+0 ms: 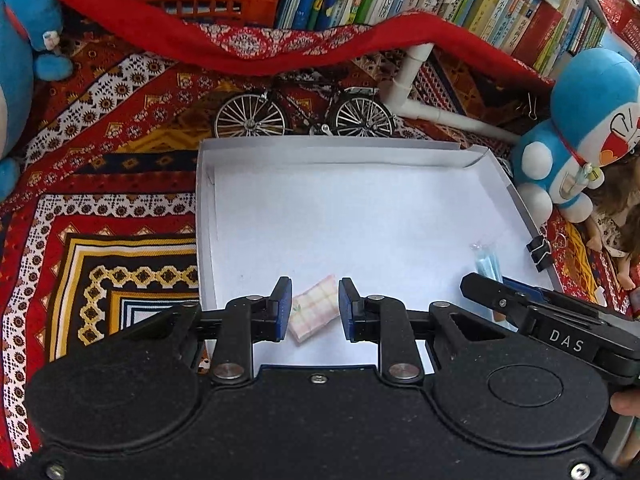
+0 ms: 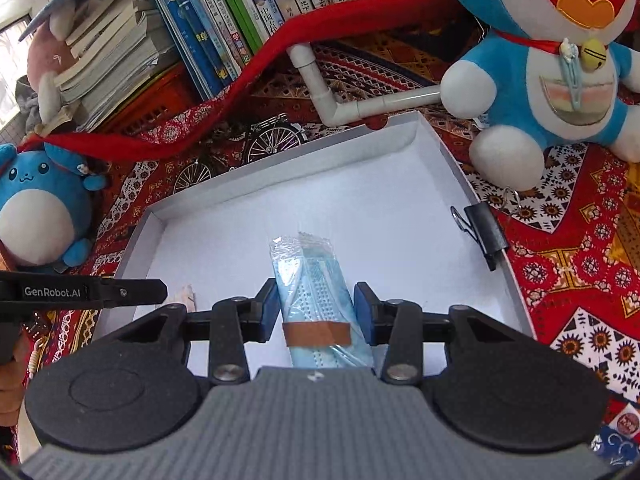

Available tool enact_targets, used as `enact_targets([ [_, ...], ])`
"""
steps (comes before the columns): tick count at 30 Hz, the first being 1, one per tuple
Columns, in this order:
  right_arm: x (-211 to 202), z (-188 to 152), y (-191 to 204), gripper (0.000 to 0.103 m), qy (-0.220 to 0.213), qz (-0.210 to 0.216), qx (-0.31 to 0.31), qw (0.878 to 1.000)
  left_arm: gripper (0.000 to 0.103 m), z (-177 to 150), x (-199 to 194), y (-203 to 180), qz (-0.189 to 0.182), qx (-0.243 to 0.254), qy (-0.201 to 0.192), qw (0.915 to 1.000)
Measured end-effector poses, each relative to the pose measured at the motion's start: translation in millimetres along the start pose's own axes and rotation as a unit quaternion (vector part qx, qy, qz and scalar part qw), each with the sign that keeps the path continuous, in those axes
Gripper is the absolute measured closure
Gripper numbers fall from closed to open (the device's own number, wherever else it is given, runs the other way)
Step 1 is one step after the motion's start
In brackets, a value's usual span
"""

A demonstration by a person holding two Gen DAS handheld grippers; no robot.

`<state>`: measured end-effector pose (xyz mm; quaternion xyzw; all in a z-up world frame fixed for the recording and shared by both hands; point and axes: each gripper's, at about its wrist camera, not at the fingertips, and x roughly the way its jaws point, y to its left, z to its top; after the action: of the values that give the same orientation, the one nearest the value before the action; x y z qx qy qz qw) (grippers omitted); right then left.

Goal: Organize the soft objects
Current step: 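Open left tool to drop the box while right tool releases the mask into the tray, then withdraw both open tools from the tray back toward the pile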

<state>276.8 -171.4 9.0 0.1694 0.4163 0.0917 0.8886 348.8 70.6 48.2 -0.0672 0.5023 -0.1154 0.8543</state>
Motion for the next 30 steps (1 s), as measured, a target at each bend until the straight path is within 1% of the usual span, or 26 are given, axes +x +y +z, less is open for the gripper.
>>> enact_targets([
  [7,-0.6,0.4,-2.4,0.055,-0.001,0.005,0.005,1.000,0.080,1.7,2.7,4.4,-0.002,-0.012,0.010,0.9999],
  [11,-1.9,0.4,-3.5,0.055,-0.002,0.008,0.008,1.000,0.073,2.0,2.0,5.2,0.002,-0.015,0.010,0.9998],
  [13,-4.1,0.6,-3.7,0.053,-0.004,0.010,0.007,1.000,0.069,2.1,-0.7,5.0,0.004,-0.015,0.005,0.9999],
  [16,-9.0,1.0,-3.3,0.047,-0.010,0.014,0.005,1.000,0.066,1.9,-6.3,4.7,0.004,-0.015,-0.002,0.9999],
  [18,-13.4,1.7,-2.6,0.046,-0.014,0.017,0.003,1.000,0.064,1.5,-11.1,4.6,0.004,-0.015,-0.008,0.9998],
  [22,-25.4,2.5,0.3,0.039,-0.026,0.023,-0.005,0.999,0.060,-1.8,-24.3,2.5,0.012,-0.010,-0.023,0.9996],
  [25,-35.6,2.2,2.5,0.039,-0.035,0.030,-0.011,0.999,0.058,-6.2,-37.0,-0.4,0.017,-0.001,-0.038,0.9991],
  [30,-54.0,-2.2,7.5,0.035,-0.050,0.040,-0.025,0.998,0.052,-17.5,-61.7,-9.2,0.029,0.023,-0.069,0.9970],
])
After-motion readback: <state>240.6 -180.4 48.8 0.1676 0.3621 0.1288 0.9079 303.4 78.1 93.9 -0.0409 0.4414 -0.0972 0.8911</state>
